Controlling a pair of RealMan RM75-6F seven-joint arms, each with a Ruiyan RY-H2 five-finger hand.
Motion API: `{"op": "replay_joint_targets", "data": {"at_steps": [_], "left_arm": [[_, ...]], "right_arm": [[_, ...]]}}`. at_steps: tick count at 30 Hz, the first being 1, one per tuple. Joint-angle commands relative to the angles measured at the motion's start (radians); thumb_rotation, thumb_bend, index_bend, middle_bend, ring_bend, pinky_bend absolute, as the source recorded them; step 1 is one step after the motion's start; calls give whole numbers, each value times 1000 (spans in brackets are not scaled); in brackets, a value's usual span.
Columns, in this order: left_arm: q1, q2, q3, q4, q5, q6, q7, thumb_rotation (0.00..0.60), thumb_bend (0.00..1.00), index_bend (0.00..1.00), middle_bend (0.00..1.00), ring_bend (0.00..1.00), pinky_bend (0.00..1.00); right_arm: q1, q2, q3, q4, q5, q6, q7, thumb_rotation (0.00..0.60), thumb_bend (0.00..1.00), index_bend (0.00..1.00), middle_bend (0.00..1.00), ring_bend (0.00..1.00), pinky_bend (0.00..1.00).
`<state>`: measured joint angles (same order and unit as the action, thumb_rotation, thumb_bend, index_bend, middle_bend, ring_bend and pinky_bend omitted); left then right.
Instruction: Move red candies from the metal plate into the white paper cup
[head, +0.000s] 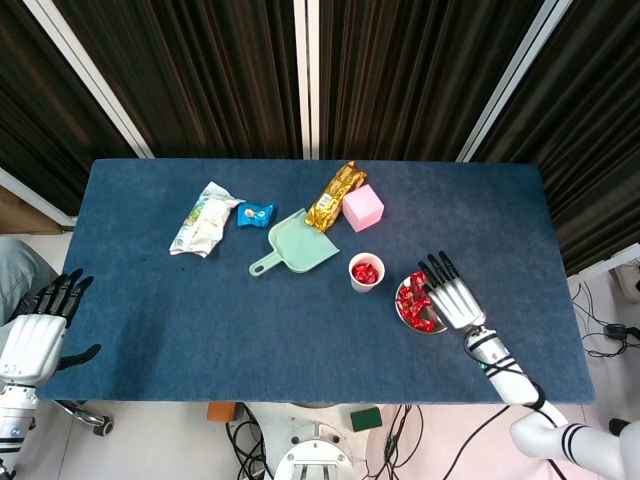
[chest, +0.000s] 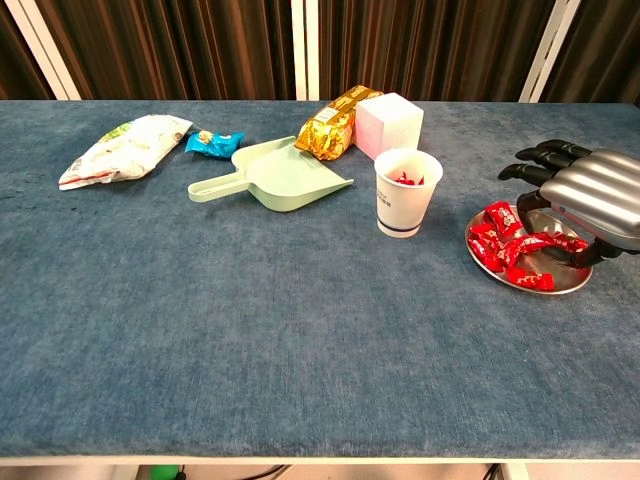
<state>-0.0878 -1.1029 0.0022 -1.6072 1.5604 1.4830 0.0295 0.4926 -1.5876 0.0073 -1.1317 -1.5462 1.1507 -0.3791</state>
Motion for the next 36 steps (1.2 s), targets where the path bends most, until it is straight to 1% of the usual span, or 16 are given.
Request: {"op": "replay_joint_targets", "data": {"at_steps": [1, 7, 11, 16, 18, 21, 25, 26, 28, 30, 33, 36], "left_arm": [[0, 0, 1, 0, 1, 1, 0, 600, 95, 72, 31, 1, 146], [0, 1, 1, -1, 4, 3, -1, 600, 94, 72, 31, 1, 146], [1, 1, 2, -1, 8, 4, -1, 600, 94, 72, 31, 1, 146], [0, 1, 3, 0, 8, 2, -3, 600, 95, 72, 31, 1, 146], [0, 2, 2, 0, 8, 2, -4, 600, 94, 72, 31, 1, 146], [0, 3, 2, 1, 7, 3, -10, 600, 95, 72, 31, 1, 146], [0, 4, 0, 6, 4, 3, -17, 600, 94, 72, 31, 1, 146], [-1, 4, 0, 7, 3, 1, -19, 600, 95, 72, 31, 1, 146], [-4, 4, -1, 9, -2, -7, -22, 600, 95, 72, 31, 1, 146], [-5, 5, -1, 9, -4, -10, -22, 600, 96, 72, 31, 1, 146], [-3, 5, -2, 9, -2, -3, -22, 600, 96, 72, 31, 1, 146], [-2, 4, -1, 9, -2, -3, -19, 600, 94, 72, 31, 1, 146]], "right_arm": [[-7, 20, 4, -22, -11, 30, 9, 600, 446, 706, 95, 0, 0], [-7, 85, 37, -132, -46, 115, 8, 600, 445, 709, 97, 0, 0], [18, 101, 69, -194, -57, 121, -21, 600, 446, 711, 98, 0, 0], [66, 72, 106, -237, -56, 89, -85, 600, 441, 715, 99, 0, 0], [83, 50, 123, -240, -41, 73, -111, 600, 422, 716, 98, 0, 0], [113, 15, 148, -232, -10, 36, -134, 600, 407, 713, 97, 0, 0], [139, -18, 160, -208, 7, 10, -136, 600, 406, 683, 93, 0, 0], [145, -24, 161, -202, 9, 4, -136, 600, 405, 657, 91, 0, 0], [156, -35, 161, -191, 15, -11, -136, 600, 395, 564, 84, 0, 0], [165, -35, 156, -192, 15, -24, -136, 600, 366, 400, 73, 0, 0], [167, -30, 148, -197, 6, -19, -130, 600, 330, 209, 64, 0, 0], [159, -18, 143, -205, 3, -2, -118, 600, 320, 111, 60, 0, 0]]}}
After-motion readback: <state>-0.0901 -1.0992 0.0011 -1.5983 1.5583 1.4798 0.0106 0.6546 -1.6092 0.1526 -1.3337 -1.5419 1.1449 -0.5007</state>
